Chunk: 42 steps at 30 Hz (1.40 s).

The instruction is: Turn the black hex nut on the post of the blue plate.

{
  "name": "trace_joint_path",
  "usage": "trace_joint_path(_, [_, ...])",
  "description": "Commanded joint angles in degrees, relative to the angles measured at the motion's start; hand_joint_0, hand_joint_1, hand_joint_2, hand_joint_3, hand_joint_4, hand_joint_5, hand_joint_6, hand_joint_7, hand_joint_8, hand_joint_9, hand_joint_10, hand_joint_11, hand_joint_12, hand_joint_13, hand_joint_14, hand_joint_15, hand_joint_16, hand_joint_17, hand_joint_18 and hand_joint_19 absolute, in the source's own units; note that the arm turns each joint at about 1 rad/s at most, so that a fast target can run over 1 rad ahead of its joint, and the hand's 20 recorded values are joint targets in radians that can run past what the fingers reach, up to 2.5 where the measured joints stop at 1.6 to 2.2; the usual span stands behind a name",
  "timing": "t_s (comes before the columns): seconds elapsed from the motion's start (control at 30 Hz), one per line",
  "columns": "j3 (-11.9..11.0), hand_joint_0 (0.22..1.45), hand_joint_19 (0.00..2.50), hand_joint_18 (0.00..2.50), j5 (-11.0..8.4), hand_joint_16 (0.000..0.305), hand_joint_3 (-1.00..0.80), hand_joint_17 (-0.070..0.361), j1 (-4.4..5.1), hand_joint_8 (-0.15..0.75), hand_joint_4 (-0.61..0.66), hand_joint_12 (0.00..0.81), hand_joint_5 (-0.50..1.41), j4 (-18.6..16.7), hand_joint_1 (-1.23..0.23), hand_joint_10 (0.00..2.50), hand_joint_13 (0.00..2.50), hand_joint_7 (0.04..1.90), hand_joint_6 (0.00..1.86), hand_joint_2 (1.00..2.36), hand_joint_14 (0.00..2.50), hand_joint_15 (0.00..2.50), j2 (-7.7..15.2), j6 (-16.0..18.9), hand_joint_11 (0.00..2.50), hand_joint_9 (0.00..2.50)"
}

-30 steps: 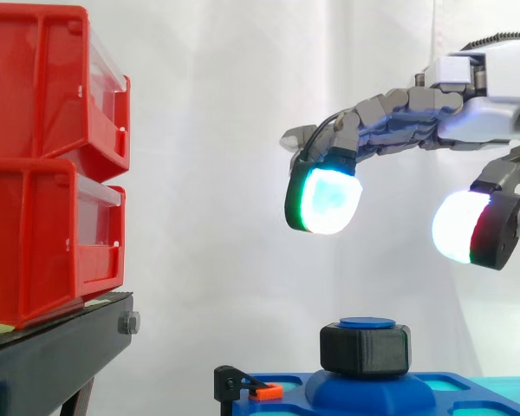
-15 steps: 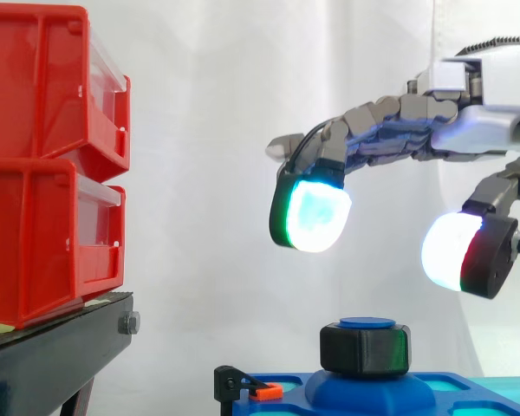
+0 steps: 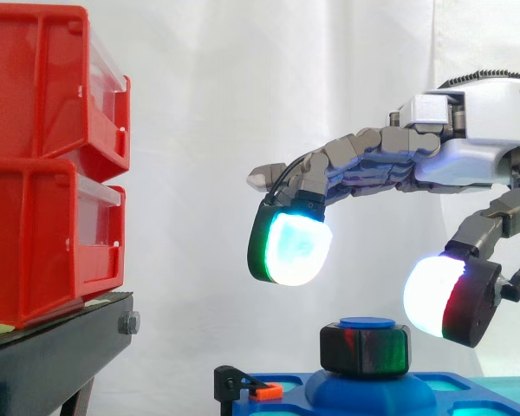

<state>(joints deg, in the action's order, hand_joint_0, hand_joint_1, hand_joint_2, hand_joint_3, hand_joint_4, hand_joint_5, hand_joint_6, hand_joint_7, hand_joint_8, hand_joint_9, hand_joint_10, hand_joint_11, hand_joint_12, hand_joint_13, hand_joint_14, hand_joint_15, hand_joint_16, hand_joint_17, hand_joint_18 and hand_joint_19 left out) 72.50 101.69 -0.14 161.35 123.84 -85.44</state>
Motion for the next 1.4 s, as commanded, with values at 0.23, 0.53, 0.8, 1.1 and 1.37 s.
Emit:
trace_joint_path(0.23, [0.01,0.39,0.22,0.18,0.26,0.039,-0.50,0.087,-0.12,0.036,0.19,0.243,-0.28,-0.33,-0.78,0.73,0.05,0.88,0.50,1.00,0.00,0.06,1.93,0.18,0.21,0.00])
trace_joint_path(0.53, [0.01,0.36,0.22,0.19,0.62,0.042,-0.50,0.095,-0.30,0.067,0.24,0.264,-0.26,-1.48,-0.72,0.76,0.06,0.88,0.50,1.00,0.00,0.07,2.54,0.71,0.17,0.00])
trace_joint_path(0.8, [0.01,0.33,0.21,0.23,0.70,0.048,-0.50,0.107,-0.56,0.106,0.31,0.287,-0.24,-1.74,-0.63,0.91,0.09,0.88,0.50,1.00,0.00,0.06,2.54,0.71,0.05,0.03])
trace_joint_path(1.1, [0.01,0.33,0.21,0.22,1.76,0.047,-0.50,0.106,-1.09,0.115,0.39,0.283,-0.20,-1.57,-0.63,0.93,0.10,0.91,0.50,1.00,0.00,0.06,2.54,0.71,0.10,0.07])
trace_joint_path(1.37, [0.01,0.48,0.23,0.16,1.76,0.035,-0.50,0.078,-1.26,0.031,0.34,0.221,-0.19,-1.74,-0.68,0.22,0.08,0.94,0.50,1.00,0.00,0.05,2.54,0.62,0.50,0.16])
